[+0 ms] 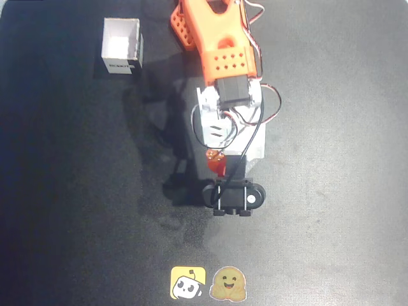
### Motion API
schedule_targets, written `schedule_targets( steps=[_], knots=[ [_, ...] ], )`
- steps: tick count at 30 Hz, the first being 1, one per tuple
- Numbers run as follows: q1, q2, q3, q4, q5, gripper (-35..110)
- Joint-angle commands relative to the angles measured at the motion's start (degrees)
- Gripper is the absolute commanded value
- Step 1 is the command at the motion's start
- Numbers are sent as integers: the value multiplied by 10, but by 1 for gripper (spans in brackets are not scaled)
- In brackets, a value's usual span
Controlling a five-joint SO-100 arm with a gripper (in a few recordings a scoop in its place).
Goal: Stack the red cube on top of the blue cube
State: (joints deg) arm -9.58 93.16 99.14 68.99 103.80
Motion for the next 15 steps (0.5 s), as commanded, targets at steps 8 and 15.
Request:
schedule_targets(
  steps=[8,15],
  knots=[
    [-5,-29,-50,-5,-4,0],
    [-12,-62,-74,-8,0,0]
  ],
)
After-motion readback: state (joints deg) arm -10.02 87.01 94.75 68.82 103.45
